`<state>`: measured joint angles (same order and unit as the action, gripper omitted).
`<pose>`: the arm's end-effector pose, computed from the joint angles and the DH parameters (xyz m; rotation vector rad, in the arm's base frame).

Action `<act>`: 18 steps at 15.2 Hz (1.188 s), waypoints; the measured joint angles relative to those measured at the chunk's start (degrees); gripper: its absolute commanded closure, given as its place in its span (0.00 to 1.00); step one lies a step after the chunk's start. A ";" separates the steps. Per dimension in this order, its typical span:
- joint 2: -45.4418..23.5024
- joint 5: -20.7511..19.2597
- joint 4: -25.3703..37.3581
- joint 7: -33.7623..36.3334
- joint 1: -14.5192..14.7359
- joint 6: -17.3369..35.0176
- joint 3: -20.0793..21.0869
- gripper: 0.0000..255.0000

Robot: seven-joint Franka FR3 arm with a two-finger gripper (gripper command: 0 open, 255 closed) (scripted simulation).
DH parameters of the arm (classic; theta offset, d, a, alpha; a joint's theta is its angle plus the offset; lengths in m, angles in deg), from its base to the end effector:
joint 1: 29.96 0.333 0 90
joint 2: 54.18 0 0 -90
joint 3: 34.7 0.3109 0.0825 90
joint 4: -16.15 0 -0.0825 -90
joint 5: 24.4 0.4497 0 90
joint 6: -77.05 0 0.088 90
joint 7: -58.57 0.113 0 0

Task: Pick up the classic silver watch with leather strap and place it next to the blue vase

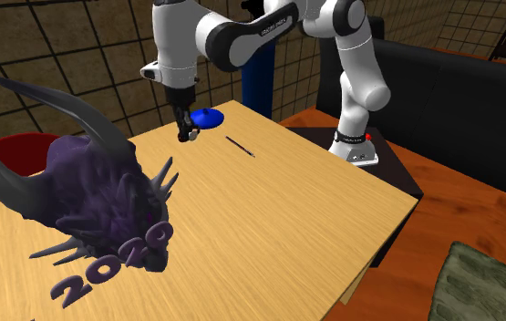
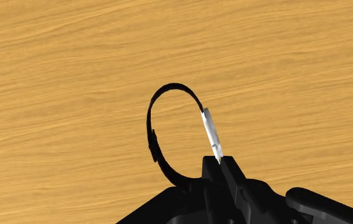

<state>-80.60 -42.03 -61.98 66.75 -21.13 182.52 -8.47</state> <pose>0.6628 0.3634 0.4579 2.9727 0.7499 0.1464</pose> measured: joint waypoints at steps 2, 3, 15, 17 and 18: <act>-0.85 0.07 1.49 -2.17 -1.30 -0.34 -0.56 1.00; -1.47 0.08 2.85 -3.44 -1.93 -0.93 -0.88 1.00; -13.29 -0.63 21.69 -16.84 -7.56 -6.39 -4.62 1.00; -17.45 -0.97 29.08 -19.67 -7.73 -9.13 -5.44 1.00; -21.02 -1.33 35.80 -21.13 -6.84 -11.93 -6.05 1.00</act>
<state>-101.63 -43.36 -26.18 45.62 -27.97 170.59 -14.53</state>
